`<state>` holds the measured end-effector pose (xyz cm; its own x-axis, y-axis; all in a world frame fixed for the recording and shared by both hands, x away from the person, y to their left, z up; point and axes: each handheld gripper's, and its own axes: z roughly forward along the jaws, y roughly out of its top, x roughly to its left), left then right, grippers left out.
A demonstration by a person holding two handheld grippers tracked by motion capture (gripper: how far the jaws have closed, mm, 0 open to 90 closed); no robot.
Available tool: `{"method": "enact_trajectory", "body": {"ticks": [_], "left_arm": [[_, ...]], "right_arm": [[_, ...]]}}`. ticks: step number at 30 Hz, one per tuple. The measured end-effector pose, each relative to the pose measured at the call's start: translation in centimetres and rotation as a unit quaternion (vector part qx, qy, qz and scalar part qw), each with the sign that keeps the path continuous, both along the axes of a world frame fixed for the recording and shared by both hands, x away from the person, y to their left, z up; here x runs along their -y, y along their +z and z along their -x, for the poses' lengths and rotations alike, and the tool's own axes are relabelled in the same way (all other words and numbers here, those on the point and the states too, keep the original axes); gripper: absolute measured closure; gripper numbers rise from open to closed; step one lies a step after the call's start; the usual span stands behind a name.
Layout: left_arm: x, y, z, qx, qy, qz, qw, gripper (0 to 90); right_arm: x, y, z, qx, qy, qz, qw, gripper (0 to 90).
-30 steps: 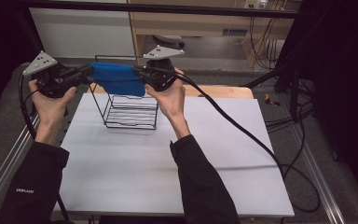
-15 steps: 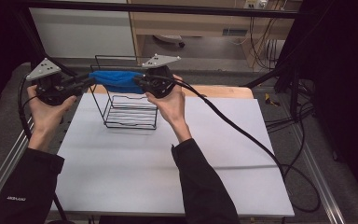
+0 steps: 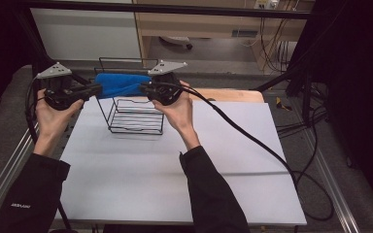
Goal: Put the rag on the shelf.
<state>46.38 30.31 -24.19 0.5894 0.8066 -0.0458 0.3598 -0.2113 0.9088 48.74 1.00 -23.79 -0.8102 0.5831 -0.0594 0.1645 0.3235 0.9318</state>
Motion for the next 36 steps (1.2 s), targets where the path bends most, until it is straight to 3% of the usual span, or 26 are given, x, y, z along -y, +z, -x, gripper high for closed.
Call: {"method": "enact_trajectory", "body": {"ticks": [3, 6, 9, 17, 23, 29, 36], "left_arm": [[0.1, -0.7, -0.4, -0.009, 0.001, -0.006, 0.9999, 89.5], [0.4, -1.2, -0.7, -0.01, 0.001, -0.017, 0.9998, 89.7], [0.6, -1.7, -0.9, -0.013, 0.002, -0.022, 0.9997, 89.8], [0.9, -2.5, -1.5, -0.013, 0.009, -0.018, 0.9997, 89.8], [1.1, -2.8, -1.6, -0.009, 0.009, -0.014, 0.9998, 89.7], [1.0, -2.8, -1.1, -0.006, 0.006, -0.015, 0.9999, 85.6], [0.7, -2.6, 0.4, 0.001, 0.007, -0.013, 0.9999, 72.3]], "right_arm": [[0.2, -0.3, 0.0, -0.005, 0.002, -0.005, 1.0, 79.4], [0.2, -0.4, 0.2, -0.003, 0.006, -0.004, 1.0, 73.5], [0.2, -0.3, 0.3, -0.003, 0.011, -0.022, 0.9997, 69.0], [-0.1, -1.9, -0.4, -0.047, -0.004, -0.013, 0.9988, 86.3], [0.2, -3.5, -1.4, -0.056, -0.023, -0.011, 0.9981, 86.7], [0.8, -3.2, -0.8, -0.045, -0.014, -0.02, 0.9987, 81.6], [1.9, -1.9, 0.9, -0.033, -0.012, -0.023, 0.9991, 63.7]]}}
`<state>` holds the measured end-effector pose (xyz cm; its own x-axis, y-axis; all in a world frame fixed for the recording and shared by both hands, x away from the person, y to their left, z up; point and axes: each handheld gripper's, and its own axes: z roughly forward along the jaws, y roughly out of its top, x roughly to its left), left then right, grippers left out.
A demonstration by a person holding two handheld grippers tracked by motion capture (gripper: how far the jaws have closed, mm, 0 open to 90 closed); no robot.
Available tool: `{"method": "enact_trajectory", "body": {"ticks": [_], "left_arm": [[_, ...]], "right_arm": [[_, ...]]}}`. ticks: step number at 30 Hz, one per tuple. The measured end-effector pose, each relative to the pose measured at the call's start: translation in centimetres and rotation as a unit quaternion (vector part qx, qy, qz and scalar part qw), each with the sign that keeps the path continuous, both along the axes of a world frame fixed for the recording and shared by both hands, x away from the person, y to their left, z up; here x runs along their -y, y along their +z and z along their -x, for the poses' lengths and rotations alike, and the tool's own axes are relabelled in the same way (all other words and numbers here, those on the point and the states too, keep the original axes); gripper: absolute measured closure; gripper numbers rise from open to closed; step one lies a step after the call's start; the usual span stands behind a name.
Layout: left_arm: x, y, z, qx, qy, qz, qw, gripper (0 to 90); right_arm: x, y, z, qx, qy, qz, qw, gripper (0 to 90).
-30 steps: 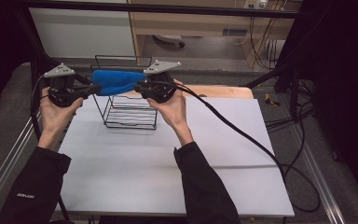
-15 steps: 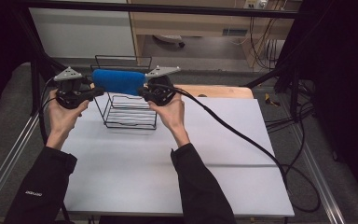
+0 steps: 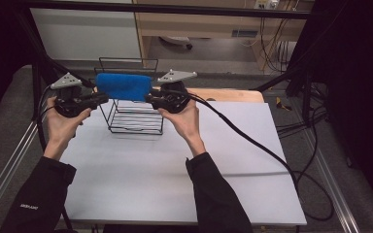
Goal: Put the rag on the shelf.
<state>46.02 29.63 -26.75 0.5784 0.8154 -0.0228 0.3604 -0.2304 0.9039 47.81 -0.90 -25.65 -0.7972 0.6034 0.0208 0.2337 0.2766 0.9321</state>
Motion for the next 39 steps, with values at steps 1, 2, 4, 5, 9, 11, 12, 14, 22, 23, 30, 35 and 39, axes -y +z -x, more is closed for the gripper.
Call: {"method": "enact_trajectory", "body": {"ticks": [1, 2, 4, 5, 9, 11, 12, 14, 22, 23, 30, 35, 39], "left_arm": [[0.0, 0.0, 0.2, 0.0, 0.0, -0.003, 1.0, 69.6], [-0.1, 0.0, 0.4, -0.002, 0.0, -0.004, 1.0, 67.2], [-0.1, -0.2, 0.9, -0.004, -0.001, -0.005, 1.0, 62.2], [-0.1, -0.3, 1.1, -0.005, 0.0, -0.007, 1.0, 59.4], [0.0, -1.0, 1.9, -0.012, 0.0, -0.015, 0.9998, 49.8], [0.2, -1.5, 2.3, -0.011, 0.0, -0.016, 0.9998, 44.7], [0.3, -1.7, 2.5, -0.011, -0.002, -0.015, 0.9998, 42.6], [0.5, -2.1, 2.9, -0.011, -0.004, -0.015, 0.9998, 38.8], [1.5, -3.8, 3.8, -0.023, -0.018, -0.023, 0.9993, 25.5], [1.6, -4.0, 3.9, -0.023, -0.018, -0.026, 0.9992, 24.4], [2.6, -6.2, 4.6, -0.027, -0.026, -0.021, 0.9991, 16.7], [3.1, -8.6, 5.3, -0.038, -0.036, -0.02, 0.9984, 11.4], [3.5, -10.3, 5.8, -0.044, -0.042, -0.018, 0.998, 8.2]], "right_arm": [[0.3, 0.2, 0.2, 0.0, 0.0, -0.004, 1.0, 60.4], [0.7, 0.5, 0.4, 0.001, -0.003, -0.011, 0.9999, 57.4], [1.5, 0.8, 0.7, 0.0, -0.008, -0.025, 0.9997, 49.8], [2.0, 1.0, 0.9, -0.003, -0.012, -0.03, 0.9995, 46.1], [3.9, 1.2, 1.4, -0.004, -0.028, -0.042, 0.9987, 34.1], [4.9, 1.1, 1.6, -0.009, -0.034, -0.042, 0.9985, 29.6], [5.4, 1.0, 1.7, -0.012, -0.036, -0.043, 0.9983, 27.6], [6.5, 0.8, 1.9, -0.02, -0.042, -0.044, 0.9979, 22.7], [10.7, -1.0, 3.0, -0.041, -0.05, -0.028, 0.9975, 11.3], [11.3, -1.3, 3.2, -0.043, -0.053, -0.028, 0.9972, 10.7], [15.1, -3.8, 4.5, -0.054, -0.064, -0.025, 0.9962, 6.8], [17.7, -6.1, 5.3, -0.058, -0.074, -0.024, 0.9953, 4.9], [19.5, -8.2, 5.9, -0.069, -0.083, -0.019, 0.994, 2.9]]}}
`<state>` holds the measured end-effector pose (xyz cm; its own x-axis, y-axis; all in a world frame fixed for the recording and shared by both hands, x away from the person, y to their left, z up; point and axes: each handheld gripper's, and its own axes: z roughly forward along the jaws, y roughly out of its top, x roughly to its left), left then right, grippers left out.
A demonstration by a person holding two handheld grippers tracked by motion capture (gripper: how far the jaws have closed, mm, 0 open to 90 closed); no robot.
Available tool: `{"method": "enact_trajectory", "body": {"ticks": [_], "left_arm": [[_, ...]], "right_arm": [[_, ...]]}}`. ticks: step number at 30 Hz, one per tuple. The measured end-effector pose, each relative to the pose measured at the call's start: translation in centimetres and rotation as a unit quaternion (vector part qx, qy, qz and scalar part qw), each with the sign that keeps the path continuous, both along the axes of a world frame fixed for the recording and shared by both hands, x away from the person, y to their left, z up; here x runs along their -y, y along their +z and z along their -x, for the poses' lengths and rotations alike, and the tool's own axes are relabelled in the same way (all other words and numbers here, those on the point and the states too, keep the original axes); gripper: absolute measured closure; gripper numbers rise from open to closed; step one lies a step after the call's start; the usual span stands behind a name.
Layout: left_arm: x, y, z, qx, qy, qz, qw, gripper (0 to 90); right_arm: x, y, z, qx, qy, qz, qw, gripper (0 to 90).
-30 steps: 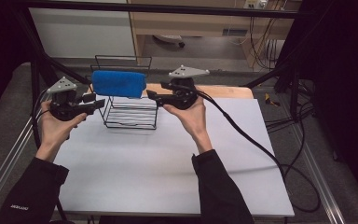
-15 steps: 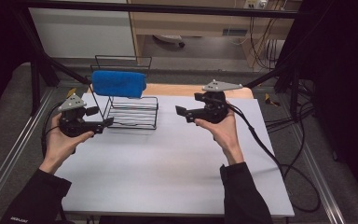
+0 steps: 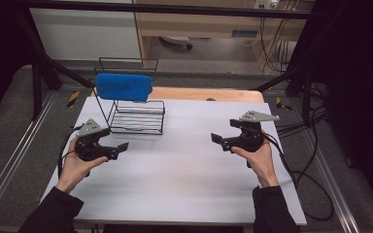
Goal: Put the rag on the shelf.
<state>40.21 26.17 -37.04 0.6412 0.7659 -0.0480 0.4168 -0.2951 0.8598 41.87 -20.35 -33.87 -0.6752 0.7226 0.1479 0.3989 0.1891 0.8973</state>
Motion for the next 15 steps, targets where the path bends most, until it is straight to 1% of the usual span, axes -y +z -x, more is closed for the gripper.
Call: {"method": "enact_trajectory", "body": {"ticks": [5, 6, 9, 11, 12, 15], "left_arm": [[0.5, -1.7, 0.7, -0.007, -0.007, -0.001, 1.0, 7.8], [0.5, -2.1, 0.8, -0.008, -0.01, -0.003, 0.9999, 7.8], [0.3, -3.1, 1.2, -0.011, -0.013, -0.006, 0.9998, 7.8], [0.2, -3.8, 1.4, -0.018, -0.016, -0.005, 0.9997, 7.8], [0.1, -4.1, 1.5, -0.021, -0.017, -0.008, 0.9996, 7.8], [-0.2, -5.0, 1.8, -0.028, -0.02, -0.014, 0.9993, 8.1]], "right_arm": [[1.7, -2.5, 0.8, -0.02, -0.003, 0.005, 0.9998, 1.7], [2.0, -3.0, 1.0, -0.025, -0.003, 0.006, 0.9997, 1.4], [2.8, -4.5, 1.6, -0.038, 0.0, 0.012, 0.9992, 0.8], [3.3, -5.5, 2.2, -0.042, 0.003, 0.023, 0.9989, 0.8], [3.6, -6.0, 2.4, -0.045, 0.002, 0.026, 0.9986, 0.8], [4.4, -7.5, 3.1, -0.061, 0.004, 0.026, 0.9978, 0.8]]}}
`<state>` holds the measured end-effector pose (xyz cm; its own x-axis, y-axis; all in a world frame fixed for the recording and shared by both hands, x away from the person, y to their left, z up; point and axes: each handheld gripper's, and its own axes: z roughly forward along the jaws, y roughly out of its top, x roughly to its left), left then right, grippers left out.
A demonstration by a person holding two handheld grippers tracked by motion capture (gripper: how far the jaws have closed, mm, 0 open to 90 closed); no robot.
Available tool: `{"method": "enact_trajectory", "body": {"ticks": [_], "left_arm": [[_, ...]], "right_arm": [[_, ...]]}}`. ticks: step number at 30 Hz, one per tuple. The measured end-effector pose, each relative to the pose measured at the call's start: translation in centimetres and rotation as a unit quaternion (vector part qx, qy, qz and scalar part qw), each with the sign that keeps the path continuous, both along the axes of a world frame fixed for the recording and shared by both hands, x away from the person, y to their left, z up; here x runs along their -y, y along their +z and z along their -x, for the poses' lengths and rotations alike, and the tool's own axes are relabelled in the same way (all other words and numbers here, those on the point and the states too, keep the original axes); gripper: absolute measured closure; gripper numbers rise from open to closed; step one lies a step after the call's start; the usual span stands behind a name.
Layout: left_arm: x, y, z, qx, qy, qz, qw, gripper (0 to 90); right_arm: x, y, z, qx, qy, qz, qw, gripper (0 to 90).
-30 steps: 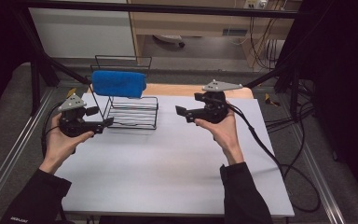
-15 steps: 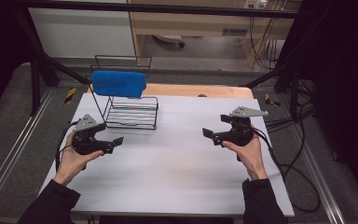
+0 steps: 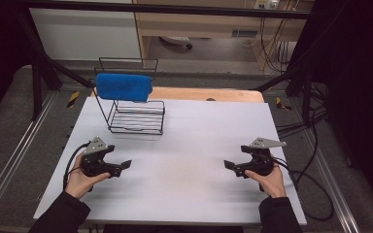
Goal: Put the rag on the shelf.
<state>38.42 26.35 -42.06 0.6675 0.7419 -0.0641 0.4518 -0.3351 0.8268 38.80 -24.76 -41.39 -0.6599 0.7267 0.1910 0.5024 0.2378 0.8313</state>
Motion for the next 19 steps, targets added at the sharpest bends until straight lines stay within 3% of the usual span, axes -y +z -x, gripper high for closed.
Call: {"method": "enact_trajectory", "body": {"ticks": [7, 19], "left_arm": [[-0.2, -1.2, 0.6, -0.008, -0.009, -0.01, 0.9999, 8.5], [-0.1, -2.0, 1.2, -0.012, -0.018, -0.022, 0.9995, 8.5]], "right_arm": [[1.9, -2.4, 1.4, -0.01, 0.002, 0.018, 0.9998, 0.8], [3.3, -3.0, 2.2, -0.018, -0.011, 0.006, 0.9998, 0.8]]}}
